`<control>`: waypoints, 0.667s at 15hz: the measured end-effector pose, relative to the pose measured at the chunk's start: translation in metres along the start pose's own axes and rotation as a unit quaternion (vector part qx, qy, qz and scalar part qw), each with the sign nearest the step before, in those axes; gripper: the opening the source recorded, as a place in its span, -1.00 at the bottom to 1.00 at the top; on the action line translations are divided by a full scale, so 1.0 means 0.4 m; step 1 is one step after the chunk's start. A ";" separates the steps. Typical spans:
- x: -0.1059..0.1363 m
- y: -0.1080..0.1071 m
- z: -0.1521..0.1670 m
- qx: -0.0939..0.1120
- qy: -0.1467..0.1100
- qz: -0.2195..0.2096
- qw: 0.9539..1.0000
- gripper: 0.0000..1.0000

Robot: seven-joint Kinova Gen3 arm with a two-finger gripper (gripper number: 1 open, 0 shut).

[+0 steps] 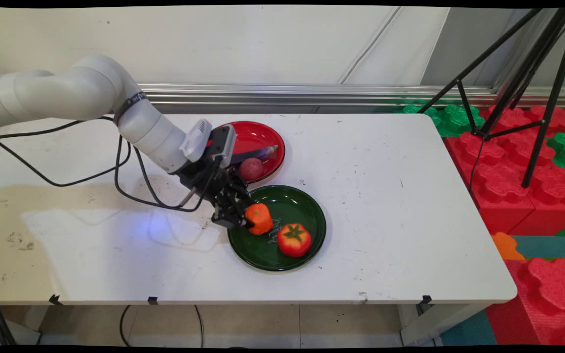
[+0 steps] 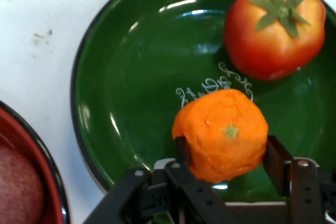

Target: Place the picked object on the table

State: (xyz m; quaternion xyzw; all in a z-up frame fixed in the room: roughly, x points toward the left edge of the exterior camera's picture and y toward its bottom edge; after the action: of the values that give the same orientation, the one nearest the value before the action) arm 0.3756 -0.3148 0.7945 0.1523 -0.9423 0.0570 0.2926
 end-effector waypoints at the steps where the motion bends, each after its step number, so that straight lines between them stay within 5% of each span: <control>1: 0.002 0.000 -0.011 0.002 0.005 -0.001 1.000 -1.00; 10: 0.016 0.002 -0.152 0.022 0.053 -0.009 0.998 -1.00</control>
State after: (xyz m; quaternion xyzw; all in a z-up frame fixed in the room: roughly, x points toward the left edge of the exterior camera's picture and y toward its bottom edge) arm 0.4028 -0.3039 0.8481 0.1642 -0.9225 0.0831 0.3392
